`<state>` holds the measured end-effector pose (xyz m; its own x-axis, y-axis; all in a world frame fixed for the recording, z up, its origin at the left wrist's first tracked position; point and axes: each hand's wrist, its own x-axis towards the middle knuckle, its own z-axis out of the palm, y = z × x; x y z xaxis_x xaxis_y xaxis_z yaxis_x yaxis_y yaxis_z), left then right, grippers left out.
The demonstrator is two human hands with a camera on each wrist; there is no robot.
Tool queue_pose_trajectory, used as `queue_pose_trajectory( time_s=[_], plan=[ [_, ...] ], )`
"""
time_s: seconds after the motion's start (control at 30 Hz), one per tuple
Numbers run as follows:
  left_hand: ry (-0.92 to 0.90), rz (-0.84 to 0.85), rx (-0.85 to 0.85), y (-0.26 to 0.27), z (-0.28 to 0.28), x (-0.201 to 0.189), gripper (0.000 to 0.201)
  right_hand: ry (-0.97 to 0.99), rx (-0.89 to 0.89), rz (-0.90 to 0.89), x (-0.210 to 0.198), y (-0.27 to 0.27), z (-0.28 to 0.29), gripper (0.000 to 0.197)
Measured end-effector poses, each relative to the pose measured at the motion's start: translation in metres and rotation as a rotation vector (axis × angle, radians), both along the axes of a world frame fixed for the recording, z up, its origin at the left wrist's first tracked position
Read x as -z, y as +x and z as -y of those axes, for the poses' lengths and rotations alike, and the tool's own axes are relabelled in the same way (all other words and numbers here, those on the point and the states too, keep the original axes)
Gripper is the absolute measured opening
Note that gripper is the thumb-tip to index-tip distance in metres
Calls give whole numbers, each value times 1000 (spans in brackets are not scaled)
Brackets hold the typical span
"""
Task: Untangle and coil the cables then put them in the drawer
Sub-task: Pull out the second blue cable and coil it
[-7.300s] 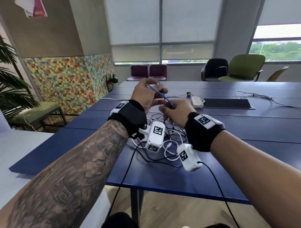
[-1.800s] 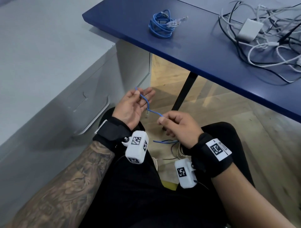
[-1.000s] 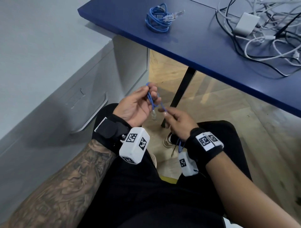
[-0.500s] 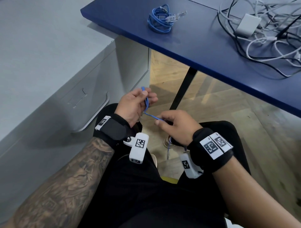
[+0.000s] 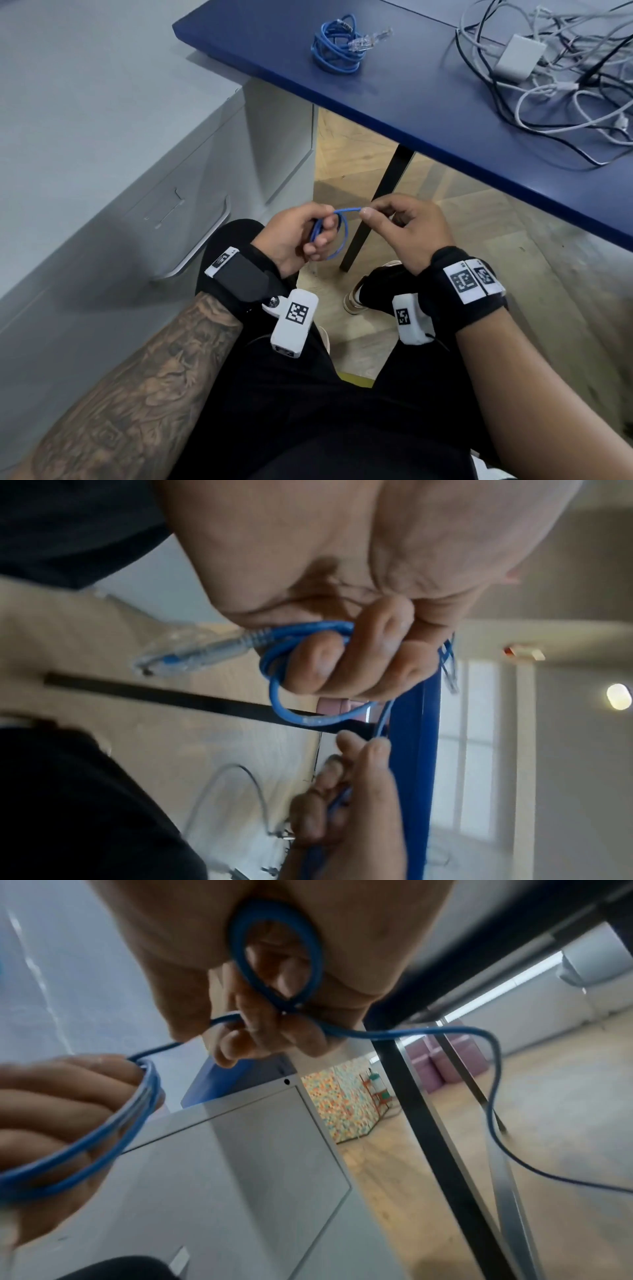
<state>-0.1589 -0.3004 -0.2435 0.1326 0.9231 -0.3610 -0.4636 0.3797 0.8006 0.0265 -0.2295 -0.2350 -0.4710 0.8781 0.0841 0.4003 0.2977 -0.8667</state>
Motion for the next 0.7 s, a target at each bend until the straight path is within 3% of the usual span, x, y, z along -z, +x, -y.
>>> queue_pose_trajectory(
  time_s=[0.1,0.17,0.23,0.4,0.5,0.6,0.7],
  plan=[
    [-53,283,-132,-11,-1,6,22,-164,24,-161,14,0,8,13],
    [-84,364,-287,-23,-4,12,22,-258,62,-262,22,2,9,11],
    [-109,377,-398,-35,-6,20,25,-268,115,-255,32,8,5,11],
    [-86,521,-429,-34,-7,20,15,-166,95,41,53,9,-3,17],
    [-36,568,-501,-27,-10,15,18,-144,-110,285,57,-3,13,15],
    [-9,487,-553,-24,-10,22,22,-87,-365,408,46,-20,39,16],
    [21,189,-523,-20,-8,32,20,-66,-418,365,27,-25,49,22]
  ],
)
